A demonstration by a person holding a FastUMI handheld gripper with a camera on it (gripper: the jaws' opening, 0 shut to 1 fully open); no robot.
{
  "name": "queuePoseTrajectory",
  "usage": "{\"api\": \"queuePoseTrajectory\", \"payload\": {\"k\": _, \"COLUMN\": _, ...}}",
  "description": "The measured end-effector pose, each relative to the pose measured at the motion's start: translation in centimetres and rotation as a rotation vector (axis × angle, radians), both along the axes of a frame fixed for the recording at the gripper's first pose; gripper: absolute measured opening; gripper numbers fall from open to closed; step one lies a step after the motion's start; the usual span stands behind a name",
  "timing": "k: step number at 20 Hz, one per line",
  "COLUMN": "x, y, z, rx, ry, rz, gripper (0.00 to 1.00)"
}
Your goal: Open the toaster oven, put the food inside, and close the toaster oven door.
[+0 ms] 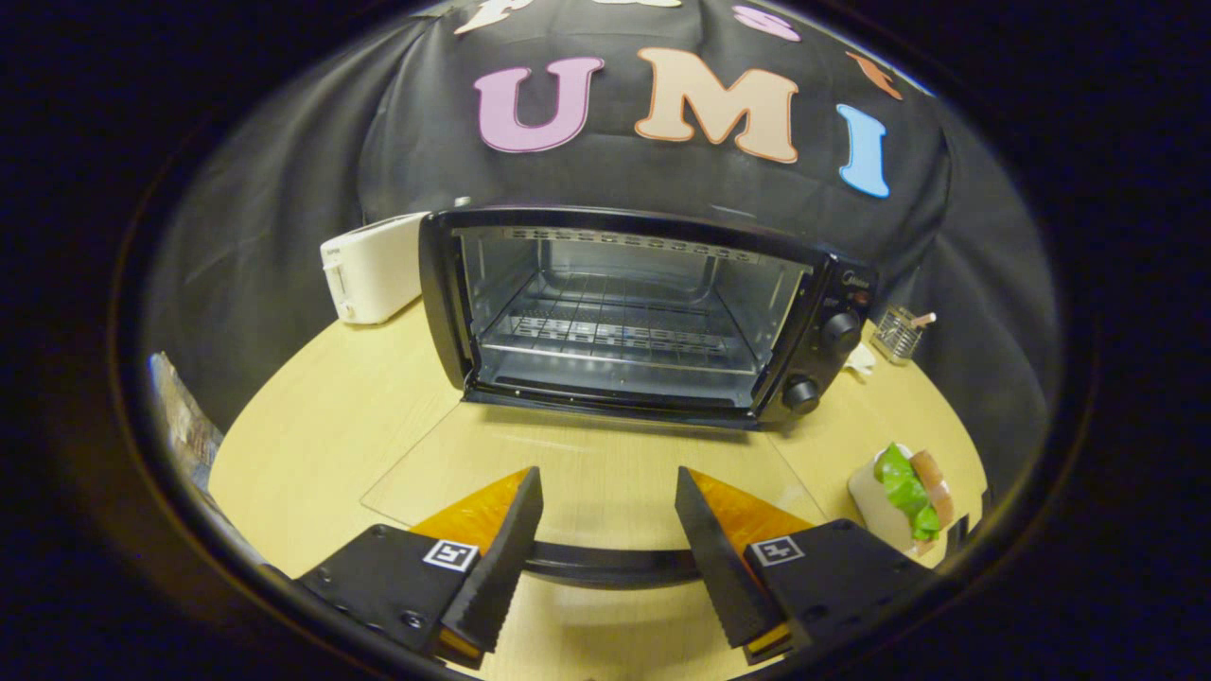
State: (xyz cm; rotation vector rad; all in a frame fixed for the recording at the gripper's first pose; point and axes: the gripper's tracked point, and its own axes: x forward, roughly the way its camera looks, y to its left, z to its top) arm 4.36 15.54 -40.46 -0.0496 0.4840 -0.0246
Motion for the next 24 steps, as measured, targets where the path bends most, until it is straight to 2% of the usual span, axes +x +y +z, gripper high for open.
{"api": "queuePoseTrajectory", "payload": {"k": 3, "x": 0.1, "y": -0.3, "z": -2.2, "rx": 0.082, "ry": 0.044, "rz": -0.032, "gripper": 0.89}}
{"api": "queuePoseTrajectory", "payload": {"k": 4, "x": -0.2, "y": -0.7, "z": -3.2, "rx": 0.073, "ry": 0.069, "rz": -0.036, "gripper": 0.89}}
{"api": "queuePoseTrajectory", "payload": {"k": 9, "x": 0.5, "y": -1.1, "z": -3.1, "rx": 0.087, "ry": 0.025, "rz": -0.025, "gripper": 0.91}}
{"api": "queuePoseTrajectory", "payload": {"k": 12, "x": 0.1, "y": -1.5, "z": -2.4, "rx": 0.057, "ry": 0.063, "rz": -0.013, "gripper": 0.91}}
{"api": "queuePoseTrajectory", "payload": {"k": 15, "x": -0.5, "y": -3.7, "z": -0.1, "rx": -0.042, "ry": 0.072, "rz": -0.033, "gripper": 0.91}}
{"api": "queuePoseTrajectory", "payload": {"k": 20, "x": -1.8, "y": -8.4, "z": 5.4, "rx": -0.158, "ry": 0.043, "rz": -0.137, "gripper": 0.98}}
{"api": "queuePoseTrajectory", "payload": {"k": 22, "x": -3.1, "y": -11.4, "z": 6.3, "rx": -0.235, "ry": 0.07, "rz": -0.196, "gripper": 0.98}}
{"api": "queuePoseTrajectory", "payload": {"k": 24, "x": -4.3, "y": -13.9, "z": 6.3, "rx": -0.257, "ry": 0.111, "rz": -0.261, "gripper": 0.98}}
